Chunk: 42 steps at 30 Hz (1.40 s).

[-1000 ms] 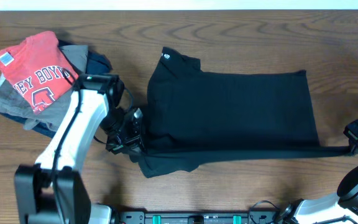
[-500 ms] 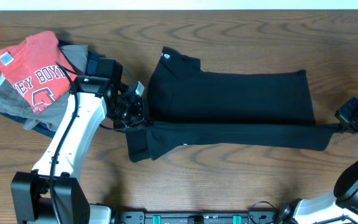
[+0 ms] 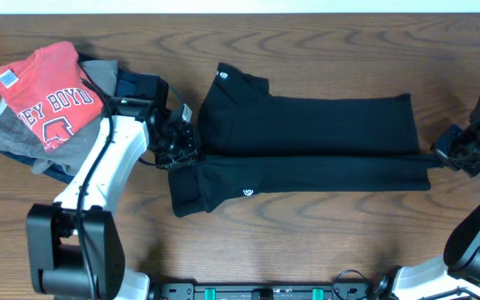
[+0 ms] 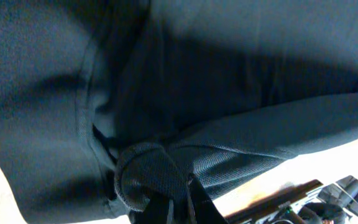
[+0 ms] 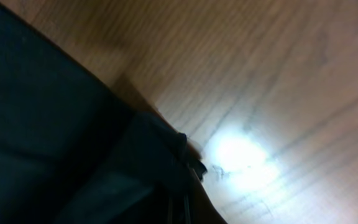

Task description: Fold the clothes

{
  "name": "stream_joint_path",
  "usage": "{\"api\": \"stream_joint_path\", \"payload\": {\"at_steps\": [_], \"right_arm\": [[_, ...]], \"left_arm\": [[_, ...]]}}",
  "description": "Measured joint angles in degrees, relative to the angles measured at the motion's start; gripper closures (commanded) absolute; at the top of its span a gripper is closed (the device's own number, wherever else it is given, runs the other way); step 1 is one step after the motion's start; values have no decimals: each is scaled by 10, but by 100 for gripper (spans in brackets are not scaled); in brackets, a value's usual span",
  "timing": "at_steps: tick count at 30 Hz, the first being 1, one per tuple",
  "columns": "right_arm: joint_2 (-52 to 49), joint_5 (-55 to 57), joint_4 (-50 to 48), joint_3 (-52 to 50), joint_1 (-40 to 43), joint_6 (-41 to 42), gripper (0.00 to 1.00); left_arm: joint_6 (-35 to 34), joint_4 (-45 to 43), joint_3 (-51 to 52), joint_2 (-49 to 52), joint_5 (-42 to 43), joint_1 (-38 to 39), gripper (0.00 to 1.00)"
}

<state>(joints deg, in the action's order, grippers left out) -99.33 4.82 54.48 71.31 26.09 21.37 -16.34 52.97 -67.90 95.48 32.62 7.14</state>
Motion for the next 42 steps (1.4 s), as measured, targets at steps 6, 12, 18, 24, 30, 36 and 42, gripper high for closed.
{"api": "stream_joint_path", "payload": {"at_steps": [6,12,18,24,30,36,42], "right_arm": [[0,-17,-43,-32,-8,-2,97],[0,-43,-72,-35,-15,-9,83],[0,-78,-85,-35,-26,-32,52],[0,-61,-38,-36,-27,-39,49],[0,-7,33,-38,-24,-23,50],[0,16,9,-68,-22,-18,46],[0,23,-51,-134,-22,-14,43]], "left_arm": [[-2,-6,0,30,-14,0,93],[-2,-26,0,46,-18,0,83],[-2,-53,0,46,-29,-5,27],[-3,-8,0,46,-31,-8,26],[3,77,0,46,-60,-7,26],[8,83,0,46,-110,-3,26],[11,35,24,45,-137,5,24]]}}
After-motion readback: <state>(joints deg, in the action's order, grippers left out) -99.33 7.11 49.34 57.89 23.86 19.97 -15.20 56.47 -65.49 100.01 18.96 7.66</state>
